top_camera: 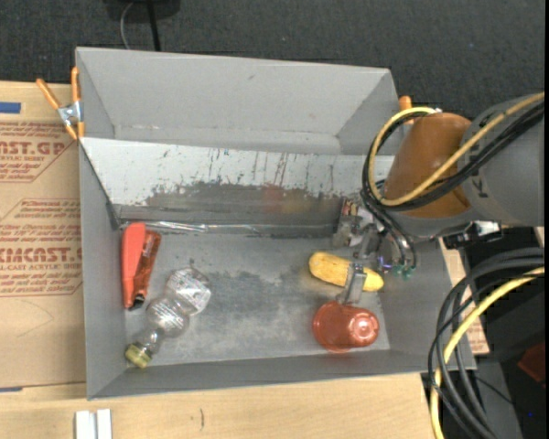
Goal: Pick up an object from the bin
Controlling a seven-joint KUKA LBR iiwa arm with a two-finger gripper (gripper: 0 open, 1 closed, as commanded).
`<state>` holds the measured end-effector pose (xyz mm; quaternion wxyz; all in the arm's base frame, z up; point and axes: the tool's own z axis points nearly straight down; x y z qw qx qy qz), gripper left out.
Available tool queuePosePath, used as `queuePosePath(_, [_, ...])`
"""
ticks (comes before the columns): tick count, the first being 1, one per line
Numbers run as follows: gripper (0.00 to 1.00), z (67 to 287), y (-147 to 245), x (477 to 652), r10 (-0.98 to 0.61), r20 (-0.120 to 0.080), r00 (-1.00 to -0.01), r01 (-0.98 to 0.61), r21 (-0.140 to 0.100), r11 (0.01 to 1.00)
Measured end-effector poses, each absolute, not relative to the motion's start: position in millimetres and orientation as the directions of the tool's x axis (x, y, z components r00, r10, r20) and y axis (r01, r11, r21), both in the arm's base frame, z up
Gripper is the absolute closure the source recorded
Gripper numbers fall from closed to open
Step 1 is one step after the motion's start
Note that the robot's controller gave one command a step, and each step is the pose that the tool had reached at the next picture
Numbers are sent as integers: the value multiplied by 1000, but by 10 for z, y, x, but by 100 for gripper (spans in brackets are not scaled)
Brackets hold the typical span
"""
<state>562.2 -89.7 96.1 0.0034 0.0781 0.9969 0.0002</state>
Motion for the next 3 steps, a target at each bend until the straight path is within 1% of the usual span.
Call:
queuePosePath(1, [100,739,-882,5540,166,-4,-986,166,0,986])
queuePosePath(2, [100,832,-863,5521,155,-5,-988,155,0,988])
queuePosePath(3, [100,2733,-903,5667,114,-17,-993,114,-1,993])
